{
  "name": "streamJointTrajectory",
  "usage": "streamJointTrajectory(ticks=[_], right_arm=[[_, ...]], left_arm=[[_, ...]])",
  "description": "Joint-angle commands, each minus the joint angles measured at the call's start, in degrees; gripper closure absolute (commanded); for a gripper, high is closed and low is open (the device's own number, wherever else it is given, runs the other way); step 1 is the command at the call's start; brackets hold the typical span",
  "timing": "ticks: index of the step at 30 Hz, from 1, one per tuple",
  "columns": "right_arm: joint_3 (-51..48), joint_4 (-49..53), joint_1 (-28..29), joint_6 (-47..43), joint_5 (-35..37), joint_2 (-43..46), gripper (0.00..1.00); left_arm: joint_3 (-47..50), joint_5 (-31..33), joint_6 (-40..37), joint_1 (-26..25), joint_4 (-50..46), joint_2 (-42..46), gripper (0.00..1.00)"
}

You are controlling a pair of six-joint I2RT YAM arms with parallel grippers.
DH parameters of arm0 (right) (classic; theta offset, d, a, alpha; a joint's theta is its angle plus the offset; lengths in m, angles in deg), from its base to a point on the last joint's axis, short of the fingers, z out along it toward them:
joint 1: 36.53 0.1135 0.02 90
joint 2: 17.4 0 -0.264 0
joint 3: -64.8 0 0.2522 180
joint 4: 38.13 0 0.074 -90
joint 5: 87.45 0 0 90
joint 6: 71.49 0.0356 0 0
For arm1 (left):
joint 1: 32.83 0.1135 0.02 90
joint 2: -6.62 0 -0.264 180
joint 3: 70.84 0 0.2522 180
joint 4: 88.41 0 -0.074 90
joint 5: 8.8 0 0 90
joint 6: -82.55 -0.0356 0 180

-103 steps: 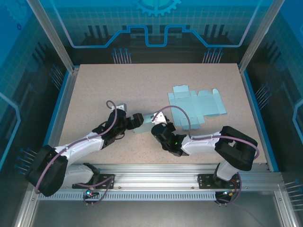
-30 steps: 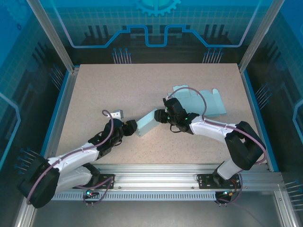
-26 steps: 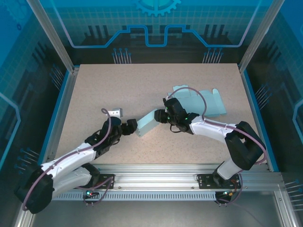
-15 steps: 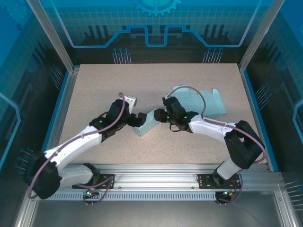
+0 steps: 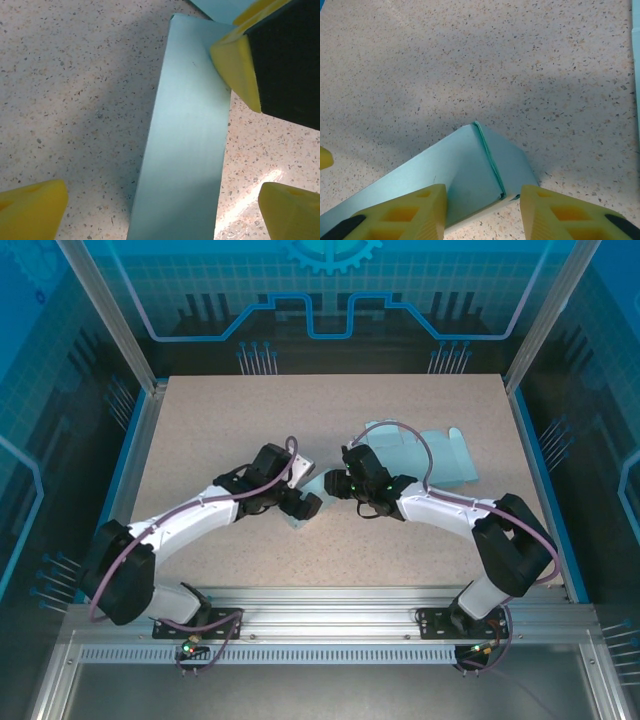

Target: Fold the paper box

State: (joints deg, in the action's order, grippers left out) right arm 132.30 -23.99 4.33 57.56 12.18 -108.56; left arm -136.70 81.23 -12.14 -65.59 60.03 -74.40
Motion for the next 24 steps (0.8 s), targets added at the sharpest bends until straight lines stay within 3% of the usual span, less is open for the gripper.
streamJointTrajectory(ticks=[1,6,11,13,18,22,24], right_arm=[[-1.26,6.93,0.45,0.23,1.03,-2.89,0.57],[-1.26,7.16,0.37,-0.16,0.49,-1.13,0.56],[-1.35,8.86,0.45,-0.98,1.37,2.55,0.54],[-2.06,9.37,0.45,-1.38,2.33,5.18,0.46],[-3.01,13.87,0.14,-1.86,7.49,13.49,0.27],[-5.27,20.15,-0.68,-1.96,13.62,20.32,0.08],[-6.21,22.34,-1.55,-1.95,15.68,23.38,0.00]], left_arm=[[-1.78,-0.10,-3.51,0.06,-2.34,-3.05,0.02],[-2.62,4.69,-6.52,-0.75,-3.16,-7.10,0.22],[-3.67,10.31,-8.38,-2.27,-3.01,-8.99,0.31],[-3.65,13.17,-9.58,-2.73,-1.95,-9.08,0.37],[-4.03,22.62,-14.18,-2.90,2.73,-9.96,0.63],[-6.88,33.23,-20.19,-2.13,6.27,-13.55,0.61],[-9.18,35.51,-22.73,-0.84,6.64,-15.66,0.60]])
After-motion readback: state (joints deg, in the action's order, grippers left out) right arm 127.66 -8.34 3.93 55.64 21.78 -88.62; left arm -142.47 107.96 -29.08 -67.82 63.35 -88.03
